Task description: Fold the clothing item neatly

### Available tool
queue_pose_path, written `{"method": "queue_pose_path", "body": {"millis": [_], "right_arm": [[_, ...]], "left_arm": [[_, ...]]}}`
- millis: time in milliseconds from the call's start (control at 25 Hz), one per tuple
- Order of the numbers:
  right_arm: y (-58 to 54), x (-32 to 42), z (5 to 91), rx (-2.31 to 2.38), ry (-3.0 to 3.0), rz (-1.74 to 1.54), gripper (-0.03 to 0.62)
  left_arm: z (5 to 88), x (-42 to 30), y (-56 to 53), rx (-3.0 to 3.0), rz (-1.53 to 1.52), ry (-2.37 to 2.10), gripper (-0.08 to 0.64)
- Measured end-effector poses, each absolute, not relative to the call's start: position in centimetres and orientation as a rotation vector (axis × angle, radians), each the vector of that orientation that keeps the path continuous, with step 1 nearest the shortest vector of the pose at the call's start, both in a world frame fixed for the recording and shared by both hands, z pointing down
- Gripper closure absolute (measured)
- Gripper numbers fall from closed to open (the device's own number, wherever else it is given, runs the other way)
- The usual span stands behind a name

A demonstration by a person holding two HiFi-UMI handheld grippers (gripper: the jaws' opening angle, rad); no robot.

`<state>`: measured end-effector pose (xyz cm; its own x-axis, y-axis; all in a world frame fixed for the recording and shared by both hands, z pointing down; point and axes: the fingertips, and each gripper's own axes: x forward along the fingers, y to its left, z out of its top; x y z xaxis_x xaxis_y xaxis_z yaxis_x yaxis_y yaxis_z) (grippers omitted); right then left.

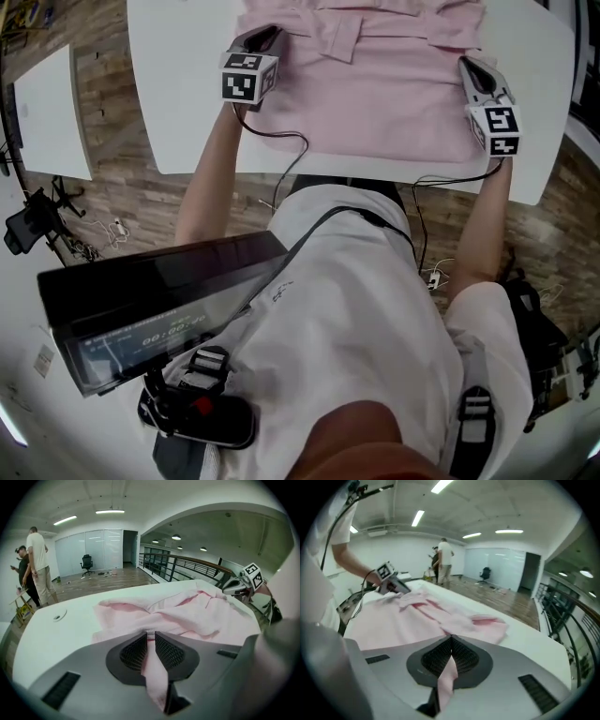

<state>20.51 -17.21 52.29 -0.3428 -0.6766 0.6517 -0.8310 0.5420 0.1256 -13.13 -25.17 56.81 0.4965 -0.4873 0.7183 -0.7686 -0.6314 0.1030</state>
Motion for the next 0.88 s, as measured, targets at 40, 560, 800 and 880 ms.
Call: {"method": "queue_pose_path", "body": {"millis": [40, 560, 800, 880], "right_arm": [[-17.2, 19.1, 53.6, 1.113, -2.085, 0.282, 0.589], [-24.6, 22.1, 49.0, 1.225, -2.035, 0.105, 0.589], [-19.1, 11.8, 54.7, 0.714, -2.132, 0.177, 0.589], [-21.1, 10.8, 55.4, 0.714, -2.065, 0.089, 0.589]], "left_arm": [[56.5, -13.0, -25.9, 2.353, 0.945, -1.041, 0.505], [48.9, -14.6, -31.8, 2.420, 0.750, -1.132, 0.532], [55.1, -11.7, -20.9, 2.334, 0.994, -0.621, 0.558], [56.6, -11.1, -21.7, 2.316, 1.027, -0.654, 0.557]]}}
